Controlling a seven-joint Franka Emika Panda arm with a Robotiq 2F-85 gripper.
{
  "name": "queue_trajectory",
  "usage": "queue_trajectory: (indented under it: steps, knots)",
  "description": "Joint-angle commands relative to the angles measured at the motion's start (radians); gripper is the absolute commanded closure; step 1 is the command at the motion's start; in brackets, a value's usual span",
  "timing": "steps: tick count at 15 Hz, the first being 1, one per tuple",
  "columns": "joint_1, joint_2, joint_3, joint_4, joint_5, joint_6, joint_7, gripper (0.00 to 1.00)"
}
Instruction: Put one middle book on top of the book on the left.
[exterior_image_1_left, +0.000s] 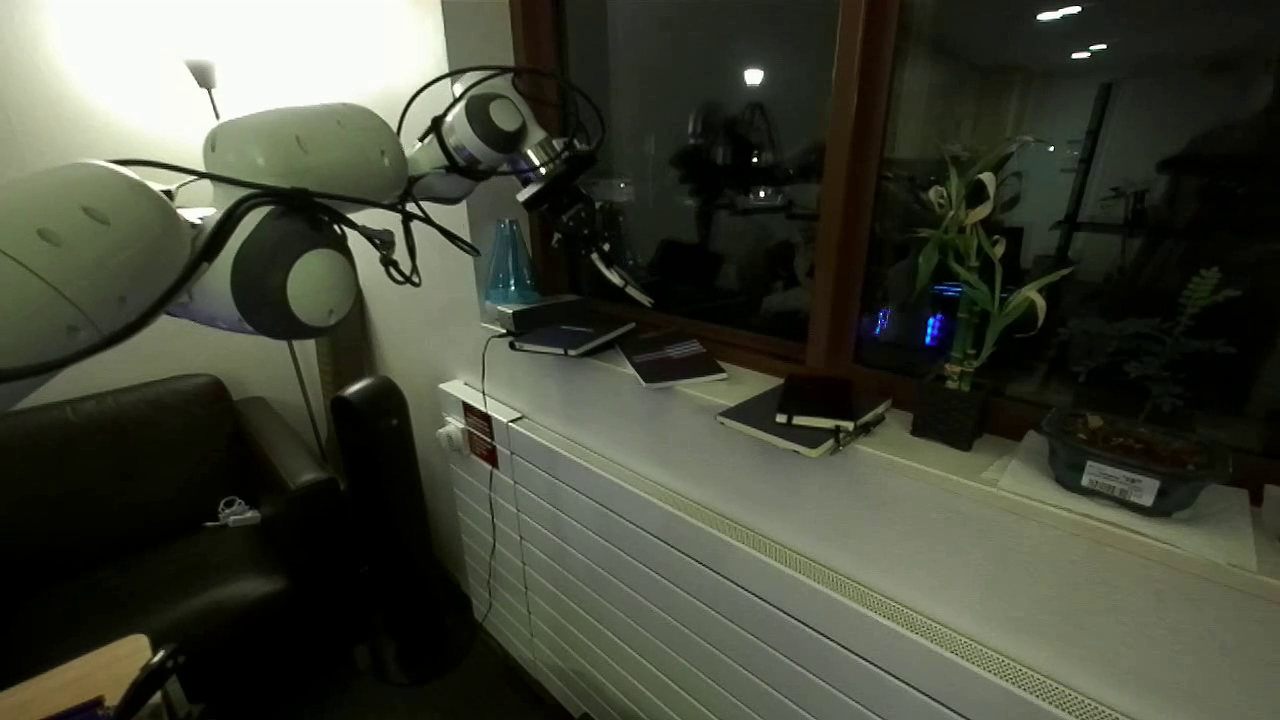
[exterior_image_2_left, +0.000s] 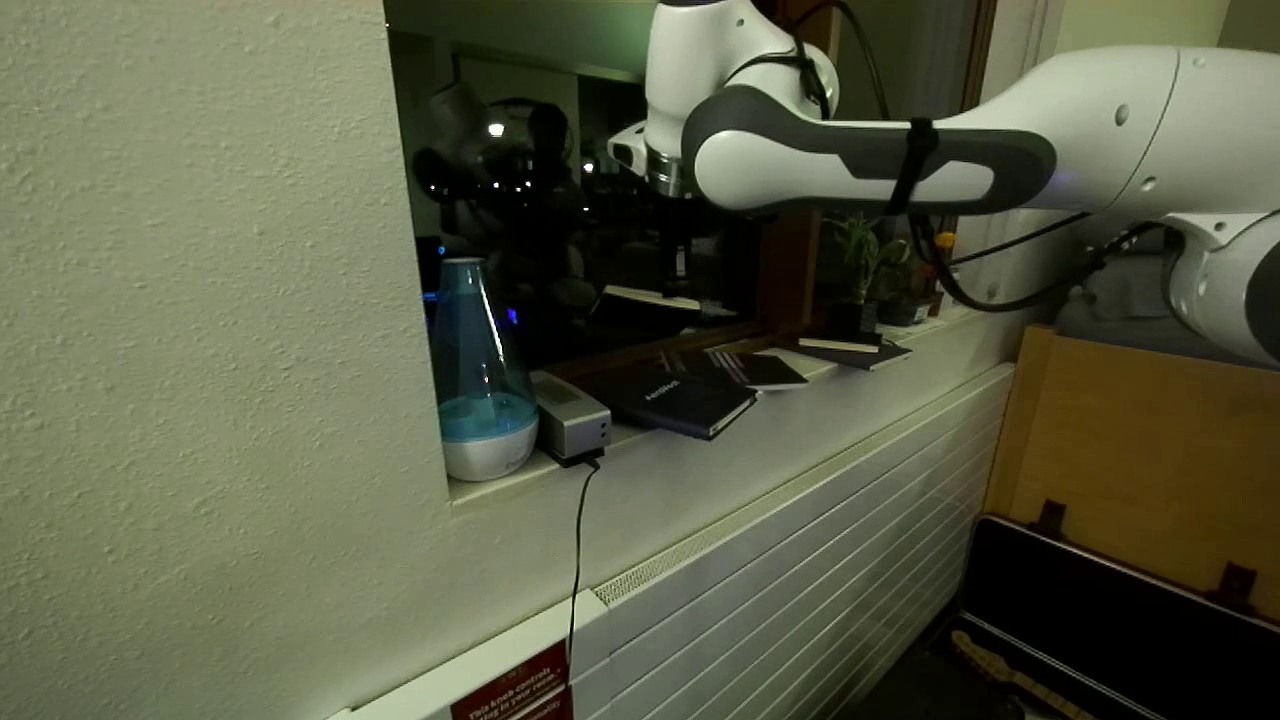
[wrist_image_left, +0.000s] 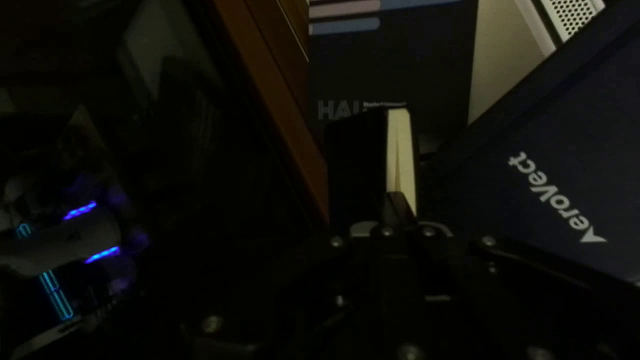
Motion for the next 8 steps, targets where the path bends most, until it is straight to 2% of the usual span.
queue_trajectory:
  steps: [1, 8]
  knots:
    - [0.018, -0.002, 0.028, -0.001, 0.006, 0.05, -0.089, 1.0]
    - [0.037, 0.025, 0.063, -0.002, -0.001, 0.05, -0.187, 1.0]
